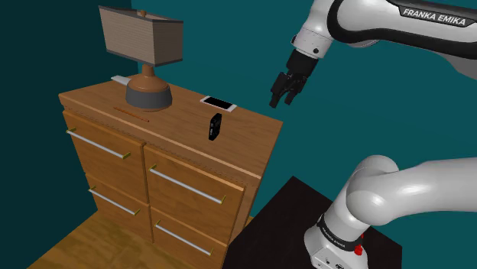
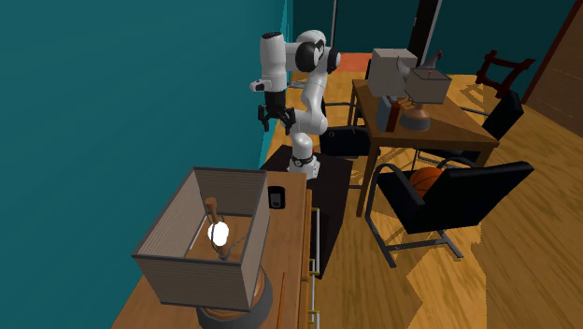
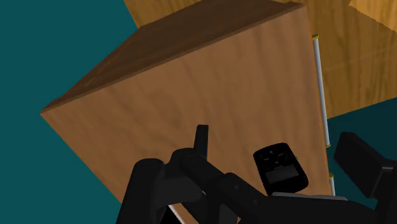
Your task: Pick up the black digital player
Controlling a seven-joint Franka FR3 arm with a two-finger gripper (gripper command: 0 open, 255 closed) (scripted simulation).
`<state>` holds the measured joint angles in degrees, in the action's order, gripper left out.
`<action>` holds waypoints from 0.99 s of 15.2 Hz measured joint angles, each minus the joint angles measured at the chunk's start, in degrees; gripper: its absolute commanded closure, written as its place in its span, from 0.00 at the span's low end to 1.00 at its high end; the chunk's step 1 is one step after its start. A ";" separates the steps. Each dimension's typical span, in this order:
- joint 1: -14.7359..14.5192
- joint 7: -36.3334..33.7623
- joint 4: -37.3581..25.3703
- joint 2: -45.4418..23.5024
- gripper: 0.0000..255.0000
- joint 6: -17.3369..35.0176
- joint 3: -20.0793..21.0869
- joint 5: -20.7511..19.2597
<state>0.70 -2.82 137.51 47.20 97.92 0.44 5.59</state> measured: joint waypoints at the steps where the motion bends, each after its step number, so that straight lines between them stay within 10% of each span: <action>1: 0.00 0.00 0.00 0.00 0.00 0.00 0.00 0.00; 15: 0.74 -14.53 -16.03 -31.11 0.00 9.47 10.39 -2.06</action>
<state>1.44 -17.34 121.48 16.09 107.39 10.83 3.53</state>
